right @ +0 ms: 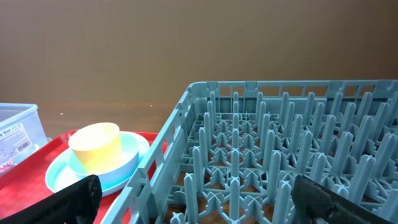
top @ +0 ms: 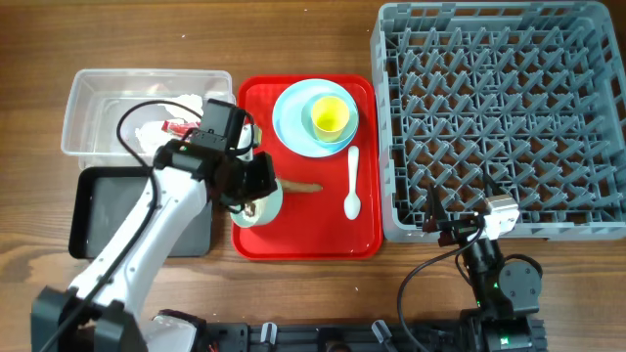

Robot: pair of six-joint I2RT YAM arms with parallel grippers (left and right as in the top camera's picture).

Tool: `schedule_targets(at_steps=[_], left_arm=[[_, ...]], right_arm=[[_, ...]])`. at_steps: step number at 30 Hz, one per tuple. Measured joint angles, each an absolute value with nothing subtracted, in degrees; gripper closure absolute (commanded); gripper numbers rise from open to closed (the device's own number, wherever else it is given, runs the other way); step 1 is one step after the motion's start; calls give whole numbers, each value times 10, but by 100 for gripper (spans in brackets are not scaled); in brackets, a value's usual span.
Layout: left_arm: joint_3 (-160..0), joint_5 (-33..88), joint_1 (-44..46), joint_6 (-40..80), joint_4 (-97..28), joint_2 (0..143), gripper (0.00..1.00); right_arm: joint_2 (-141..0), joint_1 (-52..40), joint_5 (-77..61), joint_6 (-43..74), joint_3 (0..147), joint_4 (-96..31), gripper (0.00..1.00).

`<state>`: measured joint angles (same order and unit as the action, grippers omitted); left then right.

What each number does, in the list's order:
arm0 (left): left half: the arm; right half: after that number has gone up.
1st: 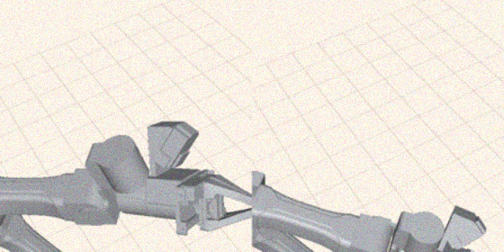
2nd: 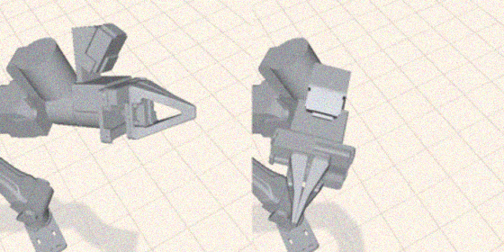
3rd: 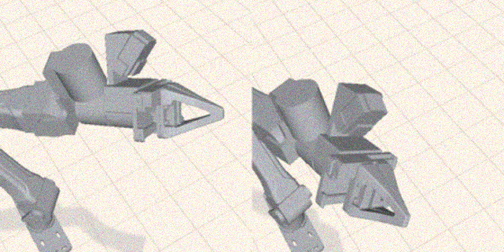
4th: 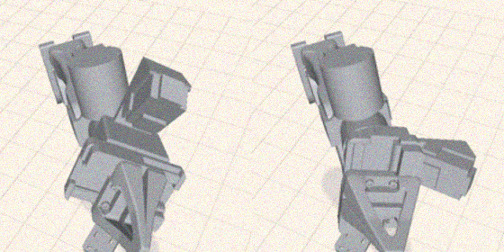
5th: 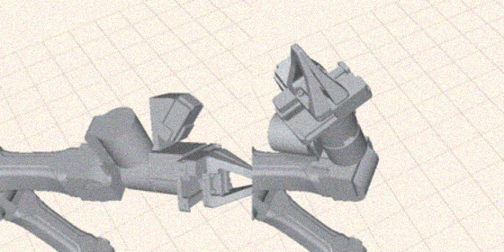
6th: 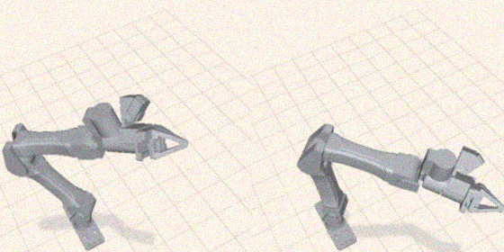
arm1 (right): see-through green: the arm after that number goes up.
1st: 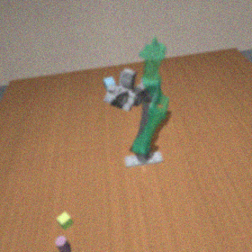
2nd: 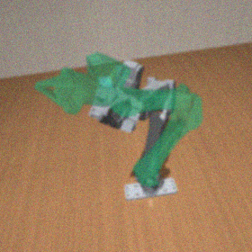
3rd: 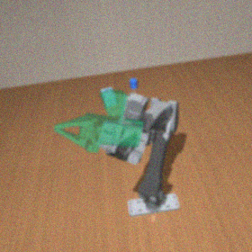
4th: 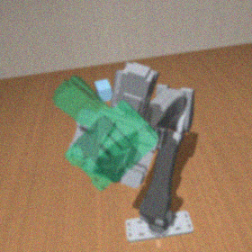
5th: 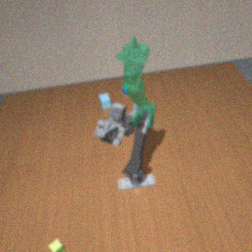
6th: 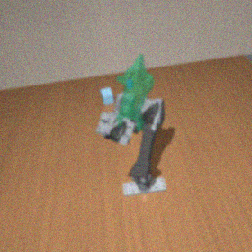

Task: Sort waste into correct bins and load items into the dishwasher rack
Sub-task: 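Lift the teal bowl with the left gripper over the black tray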

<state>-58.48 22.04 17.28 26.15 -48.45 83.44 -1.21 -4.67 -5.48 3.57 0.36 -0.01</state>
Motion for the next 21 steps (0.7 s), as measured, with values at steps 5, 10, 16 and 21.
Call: schedule_targets(at_steps=[5,10,16,21], left_arm=[[-585,208,172,261,-496,800,96],[-585,188,130,258,-515,776,96],[-585,184,5,231,-530,767,96],[-585,183,-113,206,-532,767,96]], right_arm=[[-12,-47,-55,36,4,0,0],[-12,-47,-55,36,4,0,0],[-12,-47,-55,36,4,0,0],[-12,-47,-55,36,4,0,0]])
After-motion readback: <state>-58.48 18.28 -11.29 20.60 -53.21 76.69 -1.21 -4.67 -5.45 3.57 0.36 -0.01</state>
